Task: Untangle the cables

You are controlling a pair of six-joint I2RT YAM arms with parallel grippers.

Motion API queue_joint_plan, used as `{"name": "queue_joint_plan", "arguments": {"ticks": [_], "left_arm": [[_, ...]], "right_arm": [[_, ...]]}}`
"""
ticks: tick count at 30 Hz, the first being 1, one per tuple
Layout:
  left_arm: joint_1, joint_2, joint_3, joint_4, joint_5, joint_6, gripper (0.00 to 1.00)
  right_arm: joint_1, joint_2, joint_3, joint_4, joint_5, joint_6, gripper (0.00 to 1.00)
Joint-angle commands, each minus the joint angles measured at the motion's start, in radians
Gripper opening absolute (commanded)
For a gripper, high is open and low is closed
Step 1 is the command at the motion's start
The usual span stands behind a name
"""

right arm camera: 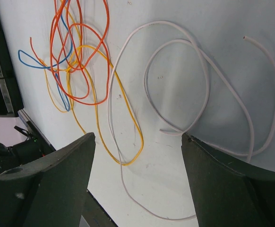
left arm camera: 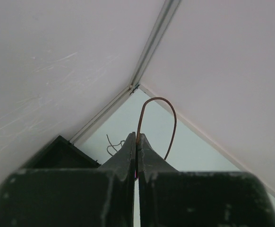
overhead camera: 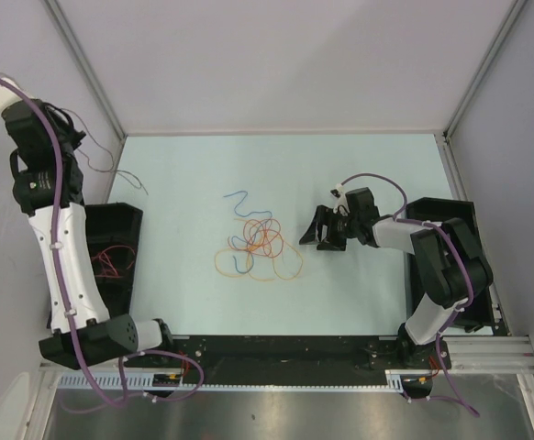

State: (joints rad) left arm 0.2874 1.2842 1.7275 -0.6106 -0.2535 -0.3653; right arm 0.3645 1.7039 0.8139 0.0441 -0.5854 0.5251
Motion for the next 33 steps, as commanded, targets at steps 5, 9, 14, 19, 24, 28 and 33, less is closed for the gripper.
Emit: {"name": "queue_joint_plan", "arguments": {"ticks": [5,9,14,19,24,28,33], "left_arm": [[0.119,-0.052,-0.045,0.031,0.017,-0.021,0.0],[0.151,-0.08,-0.052,0.034,0.011,-0.029,0.0],[0.159,-0.079,-0.017,0.018,-0.004,-0.026,0.0],[0.164,-0.075,-0.009,0.006,-0.012,-0.032,0.01],[0.167,-0.066,-0.013,0.023,-0.012,-0.037,0.0],[0.167,-0.014,0.04,0.005,0.005,-0.058,0.0],[0.167,0.024,0.072,0.009,0.003,-0.069,0.0]], "right_arm": [[-0.002,0.043,0.001,0.007,0.03,0.007,0.79],[-0.002,0.048,0.005,0.007,0.03,0.013,0.79],[-0.002,0.053,0.007,0.008,0.029,0.016,0.79],[-0.002,0.053,0.007,0.007,0.027,0.016,0.79],[-0.004,0.053,0.007,0.007,0.027,0.016,0.79],[-0.004,0.051,0.007,0.007,0.027,0.016,0.79],[-0.004,0.053,0.008,0.007,0.027,0.015,0.79]]}}
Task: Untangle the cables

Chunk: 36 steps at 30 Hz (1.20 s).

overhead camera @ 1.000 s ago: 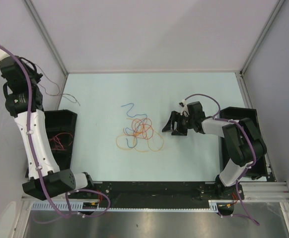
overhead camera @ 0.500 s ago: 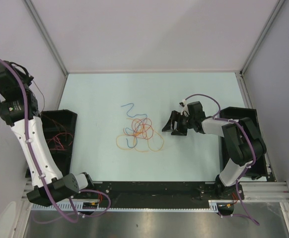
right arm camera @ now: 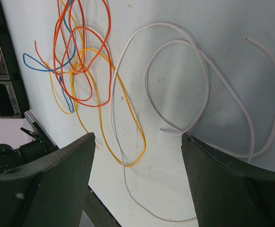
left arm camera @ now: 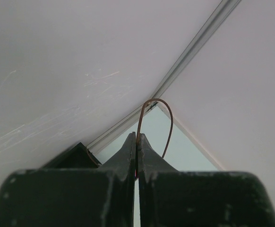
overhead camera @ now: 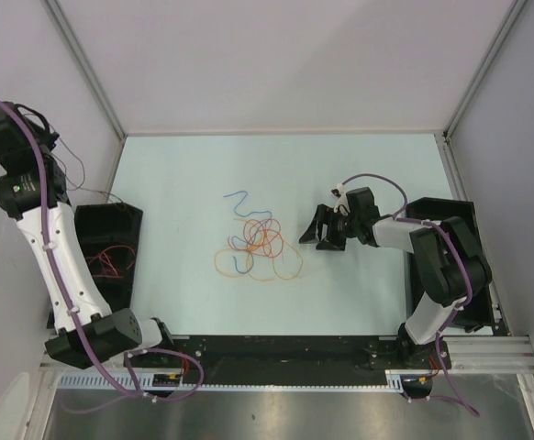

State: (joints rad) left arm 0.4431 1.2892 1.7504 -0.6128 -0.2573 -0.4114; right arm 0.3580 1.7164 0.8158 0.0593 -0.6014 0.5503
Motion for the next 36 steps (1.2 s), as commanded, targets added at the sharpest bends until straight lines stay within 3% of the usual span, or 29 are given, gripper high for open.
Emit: {"name": "queue_joint_plan", "arguments": {"ticks": [1,4,11,17,27,36], "left_arm": [[0.011,0.019,0.049,0.008,0.0,-0.023,0.0],[0.011,0.01,0.023,0.016,-0.01,-0.017,0.0],[0.013,-0.071,-0.202,0.096,-0.037,-0.018,0.0],[0.029,-0.054,-0.267,0.099,-0.007,-0.032,0.0],[0.04,0.018,-0.367,0.119,-0.014,-0.061,0.0],[0.054,0.159,-0.396,0.116,0.079,-0.125,0.0]], "right_arm": [[0.004,0.04,0.005,-0.01,0.042,-0.01,0.79],[0.002,0.041,0.005,-0.009,0.041,-0.01,0.79],[0.002,0.041,0.005,-0.009,0.038,-0.012,0.79],[0.002,0.04,0.005,-0.01,0.04,-0.01,0.79],[0.002,0.035,0.006,-0.013,0.04,-0.015,0.79],[0.001,0.034,0.005,-0.018,0.038,-0.02,0.79]]}}
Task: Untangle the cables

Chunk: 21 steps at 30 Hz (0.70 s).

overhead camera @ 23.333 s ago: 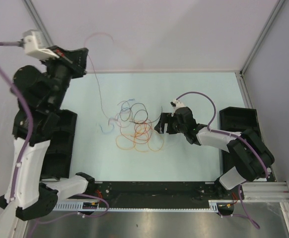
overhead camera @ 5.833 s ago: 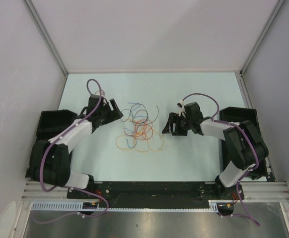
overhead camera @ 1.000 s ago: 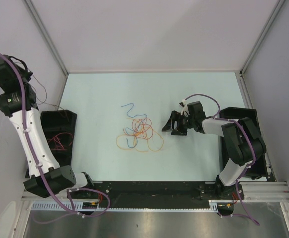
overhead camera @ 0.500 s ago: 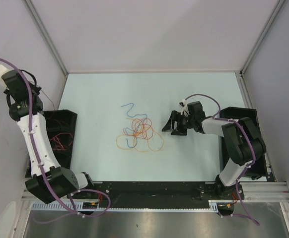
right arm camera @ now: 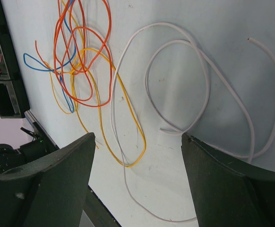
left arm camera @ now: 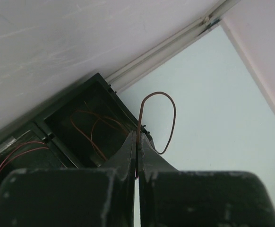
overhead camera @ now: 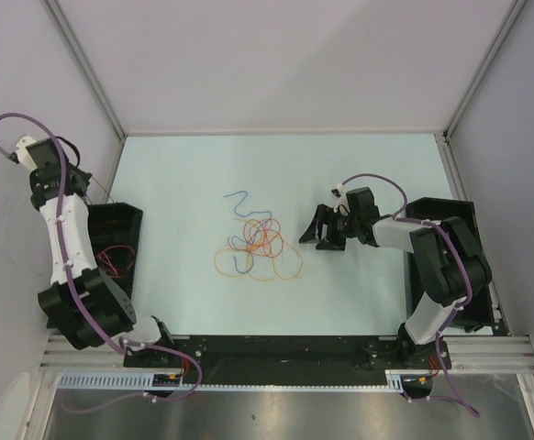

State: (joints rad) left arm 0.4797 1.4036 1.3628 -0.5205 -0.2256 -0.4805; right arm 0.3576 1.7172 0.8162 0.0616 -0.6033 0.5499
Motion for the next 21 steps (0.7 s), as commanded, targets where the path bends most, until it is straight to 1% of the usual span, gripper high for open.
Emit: {"name": "queue_joint_plan", "arguments": {"ticks": [1,5,9,12,15,19,21], "left_arm": [[0.029,0.058,-0.025,0.028,0.055,-0.067,0.0],[0.059,0.119,-0.054,0.014,0.068,-0.144,0.0],[0.063,0.144,-0.082,0.011,0.013,-0.196,0.0],[0.091,0.153,-0.114,0.005,-0.007,-0.251,0.0],[0.123,0.192,-0.1,-0.042,-0.026,-0.289,0.0],[0.195,0.259,-0.096,-0.046,0.075,-0.311,0.0],[0.209,0.313,-0.084,-0.059,0.121,-0.314,0.0]], "right_arm": [[0.0,0.035,0.005,-0.02,0.039,-0.019,0.79],[0.001,0.032,0.005,-0.022,0.037,-0.024,0.79],[-0.003,0.033,0.005,-0.023,0.033,-0.025,0.79],[-0.002,0.032,0.005,-0.023,0.033,-0.027,0.79],[-0.005,0.035,0.005,-0.023,0.03,-0.027,0.79],[-0.005,0.033,0.005,-0.023,0.028,-0.028,0.79],[-0.003,0.035,0.005,-0.022,0.027,-0.027,0.79]]}}
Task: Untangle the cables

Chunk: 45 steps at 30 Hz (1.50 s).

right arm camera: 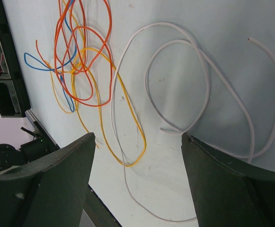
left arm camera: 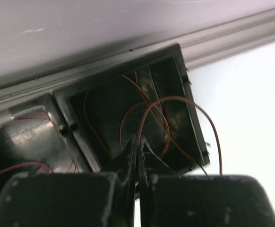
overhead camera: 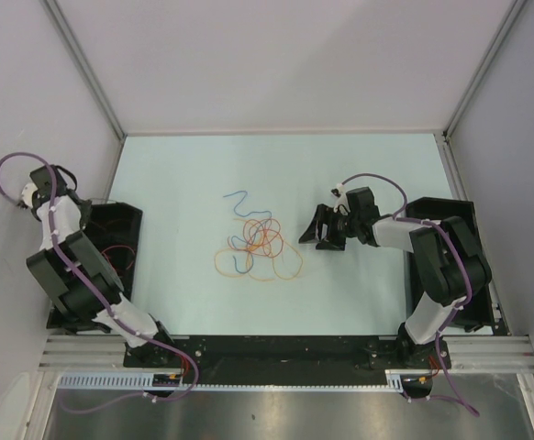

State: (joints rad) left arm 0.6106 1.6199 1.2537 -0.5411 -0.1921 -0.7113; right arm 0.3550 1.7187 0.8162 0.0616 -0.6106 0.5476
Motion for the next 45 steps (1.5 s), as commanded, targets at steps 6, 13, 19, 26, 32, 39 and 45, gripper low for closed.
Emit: {"name": "queue_joint_plan", "arguments": {"ticks": [6,13,19,26,32,39,45], "left_arm": [[0.092,0.101,-0.002,0.035,0.215,-0.089,0.06],[0.09,-0.047,-0.022,0.07,0.197,-0.067,0.77],[0.09,-0.138,-0.011,0.027,0.146,-0.034,0.91],[0.089,-0.239,-0.103,0.084,0.246,-0.036,0.92],[0.045,-0.302,-0.143,0.096,0.246,-0.01,0.88],[-0.129,-0.42,-0.178,0.049,0.128,0.036,0.75],[-0.329,-0.526,-0.244,0.119,0.138,0.087,0.74]], "right_arm": [[-0.002,0.035,0.005,-0.022,0.032,-0.023,0.79],[-0.004,0.036,0.005,-0.02,0.025,-0.025,0.79],[-0.013,0.041,0.005,-0.017,0.009,-0.026,0.79],[-0.019,0.047,0.006,-0.011,-0.009,-0.028,0.79],[-0.021,0.047,0.005,-0.014,-0.017,-0.035,0.79],[-0.024,0.048,0.005,-0.014,-0.032,-0.046,0.8],[-0.025,0.041,-0.006,-0.008,-0.018,-0.037,0.8]]}}
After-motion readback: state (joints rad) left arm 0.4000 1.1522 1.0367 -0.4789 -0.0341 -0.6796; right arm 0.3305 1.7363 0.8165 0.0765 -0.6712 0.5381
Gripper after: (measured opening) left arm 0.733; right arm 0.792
